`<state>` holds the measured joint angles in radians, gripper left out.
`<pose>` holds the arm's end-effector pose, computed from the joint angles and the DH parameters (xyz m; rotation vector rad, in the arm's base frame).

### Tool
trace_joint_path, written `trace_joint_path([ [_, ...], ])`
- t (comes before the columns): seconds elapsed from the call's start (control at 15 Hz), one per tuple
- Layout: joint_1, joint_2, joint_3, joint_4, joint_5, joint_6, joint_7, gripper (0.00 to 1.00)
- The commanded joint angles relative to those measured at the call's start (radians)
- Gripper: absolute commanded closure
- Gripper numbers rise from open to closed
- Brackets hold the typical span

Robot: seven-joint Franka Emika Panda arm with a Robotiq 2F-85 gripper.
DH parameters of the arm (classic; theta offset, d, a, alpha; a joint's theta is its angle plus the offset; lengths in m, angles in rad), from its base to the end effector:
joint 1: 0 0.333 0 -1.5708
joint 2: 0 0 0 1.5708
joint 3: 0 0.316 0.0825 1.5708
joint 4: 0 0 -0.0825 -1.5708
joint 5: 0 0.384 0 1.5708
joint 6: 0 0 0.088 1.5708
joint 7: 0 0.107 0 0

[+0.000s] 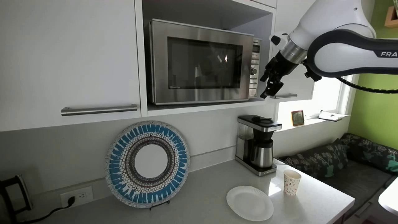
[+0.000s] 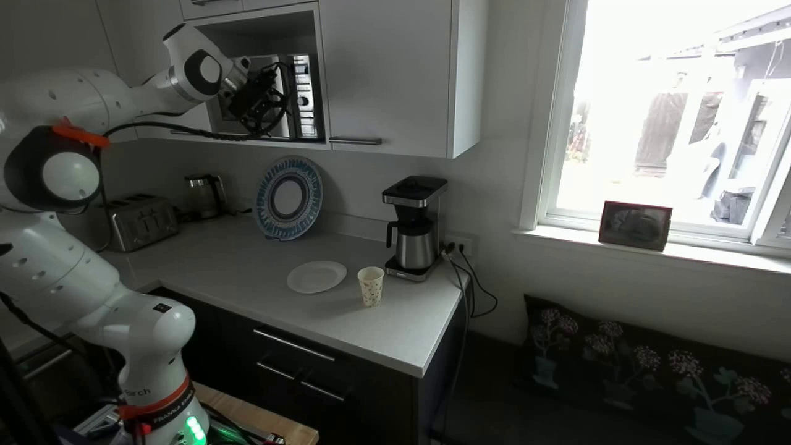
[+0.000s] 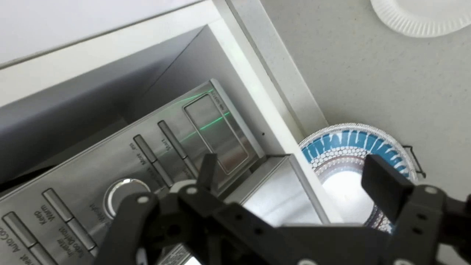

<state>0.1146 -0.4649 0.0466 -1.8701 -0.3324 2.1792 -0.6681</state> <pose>0.4299 0.0649 0.7841 2.2195 1.0895 0.8569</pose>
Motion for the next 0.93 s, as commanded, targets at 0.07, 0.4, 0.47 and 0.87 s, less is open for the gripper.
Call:
trace_joint_path([
  [0.07, 0.009, 0.037, -0.013, 0.017, 0.054, 0.104, 0.102, 0.00],
  [0.4, 0.025, 0.069, -0.030, 0.012, 0.124, 0.236, 0.140, 0.00],
  [0.47, 0.027, 0.075, -0.030, 0.016, 0.137, 0.237, 0.144, 0.00],
  [0.87, 0.070, 0.076, -0.058, 0.020, 0.251, 0.233, 0.108, 0.00],
])
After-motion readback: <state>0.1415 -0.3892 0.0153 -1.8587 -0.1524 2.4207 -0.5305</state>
